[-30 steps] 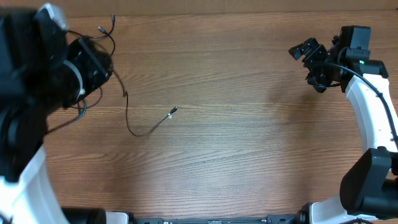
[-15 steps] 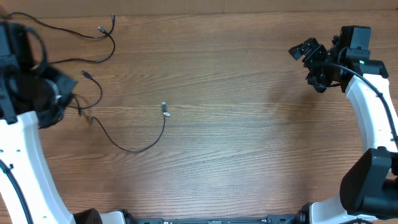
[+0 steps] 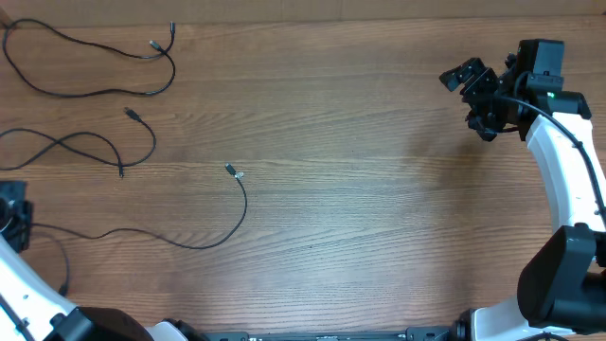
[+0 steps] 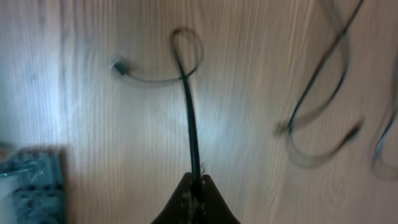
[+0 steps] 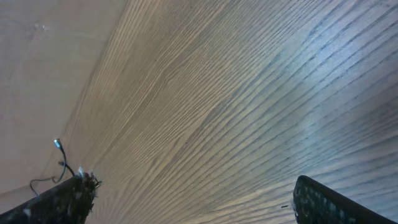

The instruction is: Untangle cables

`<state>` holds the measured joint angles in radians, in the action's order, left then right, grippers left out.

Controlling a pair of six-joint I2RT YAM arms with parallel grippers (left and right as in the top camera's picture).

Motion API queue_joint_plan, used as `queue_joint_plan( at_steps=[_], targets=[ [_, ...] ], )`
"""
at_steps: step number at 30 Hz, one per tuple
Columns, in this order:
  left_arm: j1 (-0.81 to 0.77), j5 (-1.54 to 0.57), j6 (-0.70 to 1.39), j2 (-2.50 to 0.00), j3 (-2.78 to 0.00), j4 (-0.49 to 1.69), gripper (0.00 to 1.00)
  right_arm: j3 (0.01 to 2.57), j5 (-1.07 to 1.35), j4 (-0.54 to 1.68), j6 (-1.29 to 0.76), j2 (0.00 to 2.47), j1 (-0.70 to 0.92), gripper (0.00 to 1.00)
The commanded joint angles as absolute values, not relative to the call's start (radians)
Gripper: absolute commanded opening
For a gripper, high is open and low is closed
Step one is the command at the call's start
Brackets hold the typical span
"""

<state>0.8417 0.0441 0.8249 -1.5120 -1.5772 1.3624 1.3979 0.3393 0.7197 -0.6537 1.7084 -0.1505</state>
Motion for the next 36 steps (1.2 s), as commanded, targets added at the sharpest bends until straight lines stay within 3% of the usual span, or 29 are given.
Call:
queue_joint_plan(
  at_steps=[1,12,17,20,22,24,25,31,32,33,34,36],
  targets=[
    [0.939,0.062,0.853,-1.506,-1.477,1.224,0.04,1.409,0.330,0.717,-0.646,1.698,-0.154,1.00],
    [1.022,0.052,0.821,-1.557,-1.289,0.816,0.04,1.409,0.330,0.717,-0.646,1.698,-0.154,1.00],
    [1.024,0.100,0.662,-1.617,-1.289,0.713,0.05,1.409,0.330,0.717,-0.646,1.698,-0.154,1.00],
    [1.024,0.114,0.564,-1.664,-1.289,0.659,0.10,1.409,0.330,0.717,-0.646,1.698,-0.154,1.00],
    [1.023,0.111,0.500,-1.698,-1.289,0.635,0.22,1.409,0.330,0.717,-0.646,1.698,-0.154,1.00],
    [1.023,0.112,0.477,-1.738,-1.289,0.634,0.43,1.409,0.329,0.717,-0.646,1.698,-0.154,1.00],
    [1.023,0.097,0.478,-1.772,-1.289,0.635,0.59,1.409,0.330,0.717,-0.646,1.698,-0.154,1.00],
    [1.016,-0.024,0.432,-1.819,-1.290,0.607,0.71,1.409,0.330,0.717,-0.646,1.698,-0.154,1.00],
    [1.015,-0.046,0.411,-1.818,-1.290,0.596,0.70,1.409,0.330,0.717,-0.646,1.698,-0.154,1.00],
    [1.014,-0.073,0.383,-1.818,-1.290,0.584,0.61,1.409,0.329,0.717,-0.646,1.698,-0.154,1.00],
    [1.014,-0.081,0.369,-1.818,-1.291,0.573,0.36,1.409,0.330,0.717,-0.646,1.698,-0.154,1.00],
    [1.018,-0.069,0.371,-1.818,-1.299,0.571,0.17,1.409,0.330,0.717,-0.646,1.698,-0.154,1.00]
  ],
)
